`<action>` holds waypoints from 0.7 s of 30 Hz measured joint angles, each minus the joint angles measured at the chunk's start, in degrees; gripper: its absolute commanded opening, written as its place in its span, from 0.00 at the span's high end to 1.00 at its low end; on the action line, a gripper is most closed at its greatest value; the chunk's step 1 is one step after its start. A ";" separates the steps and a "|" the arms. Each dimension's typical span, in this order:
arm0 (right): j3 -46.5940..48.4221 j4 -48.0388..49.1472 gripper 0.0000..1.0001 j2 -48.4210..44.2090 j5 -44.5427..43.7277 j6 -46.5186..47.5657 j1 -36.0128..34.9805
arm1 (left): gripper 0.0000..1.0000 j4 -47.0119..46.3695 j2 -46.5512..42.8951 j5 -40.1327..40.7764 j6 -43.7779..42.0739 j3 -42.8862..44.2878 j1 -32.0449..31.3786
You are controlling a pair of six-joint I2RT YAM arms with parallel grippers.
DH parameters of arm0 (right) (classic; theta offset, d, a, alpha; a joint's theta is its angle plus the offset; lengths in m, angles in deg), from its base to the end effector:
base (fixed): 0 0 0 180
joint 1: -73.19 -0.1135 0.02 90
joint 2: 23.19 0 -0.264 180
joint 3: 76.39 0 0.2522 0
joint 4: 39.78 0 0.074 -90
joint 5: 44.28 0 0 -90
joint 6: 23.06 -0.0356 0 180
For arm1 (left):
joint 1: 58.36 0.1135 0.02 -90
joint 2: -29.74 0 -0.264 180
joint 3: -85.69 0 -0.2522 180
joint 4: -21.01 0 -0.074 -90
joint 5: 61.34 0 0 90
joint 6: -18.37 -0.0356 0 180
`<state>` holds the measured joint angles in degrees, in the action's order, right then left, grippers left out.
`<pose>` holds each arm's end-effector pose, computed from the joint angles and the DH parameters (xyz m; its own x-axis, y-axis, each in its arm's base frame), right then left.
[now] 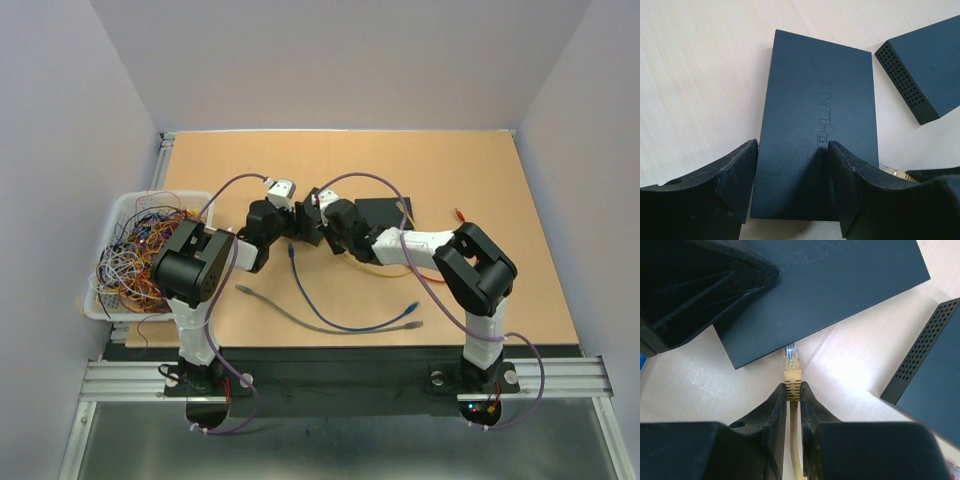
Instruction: Insert the plug into the switch port
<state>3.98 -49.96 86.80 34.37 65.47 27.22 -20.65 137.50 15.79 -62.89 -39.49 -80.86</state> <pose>0.2922 0.2922 0.1672 -0.4601 -0.4398 -0.7713 -0.5882 0.8017 -0.1062 0.3288 -0.1448 0.1424 -0.2660 -0.0502 -0.9627 0.5407 0.8190 -0.1921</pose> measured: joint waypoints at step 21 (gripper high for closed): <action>-0.04 4.63 0.99 2.99 18.45 2.16 3.13 | 0.28 1.95 4.87 -4.04 -4.70 7.32 0.04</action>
<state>3.94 -45.33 89.80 52.81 67.63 30.34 -18.70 142.38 11.75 -67.59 -32.17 -80.82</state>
